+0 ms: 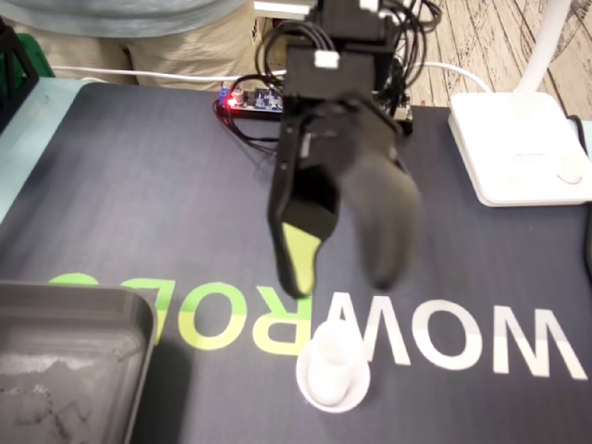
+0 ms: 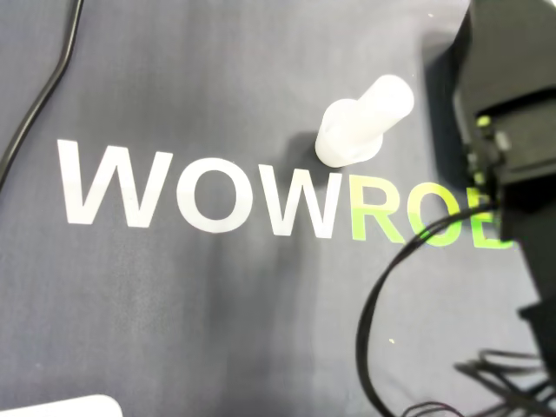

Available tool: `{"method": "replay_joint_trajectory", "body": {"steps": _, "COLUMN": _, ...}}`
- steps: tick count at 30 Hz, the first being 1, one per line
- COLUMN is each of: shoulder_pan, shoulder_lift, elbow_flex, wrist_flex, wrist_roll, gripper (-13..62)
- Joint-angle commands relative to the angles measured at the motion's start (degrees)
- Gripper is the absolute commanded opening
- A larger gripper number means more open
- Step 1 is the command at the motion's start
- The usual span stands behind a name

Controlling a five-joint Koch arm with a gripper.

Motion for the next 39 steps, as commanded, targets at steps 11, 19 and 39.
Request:
{"method": "replay_joint_trajectory", "body": {"steps": 11, "shoulder_pan": 1.58, "shoulder_lift": 9.23, "elbow_flex": 18.54, "wrist_flex": -1.49, "wrist_roll": 14.15, "gripper": 30.5}}
{"method": "replay_joint_trajectory", "body": {"steps": 19, "shoulder_pan": -1.14, "shoulder_lift": 11.69, "elbow_flex": 29.36, "wrist_flex": -1.58, "wrist_roll": 14.5, "gripper": 30.5}}
{"method": "replay_joint_trajectory", "body": {"steps": 39, "shoulder_pan": -2.99, "shoulder_lift": 12.92, "elbow_flex": 38.67, "wrist_flex": -6.42, "wrist_roll": 29.36, "gripper": 32.8}}
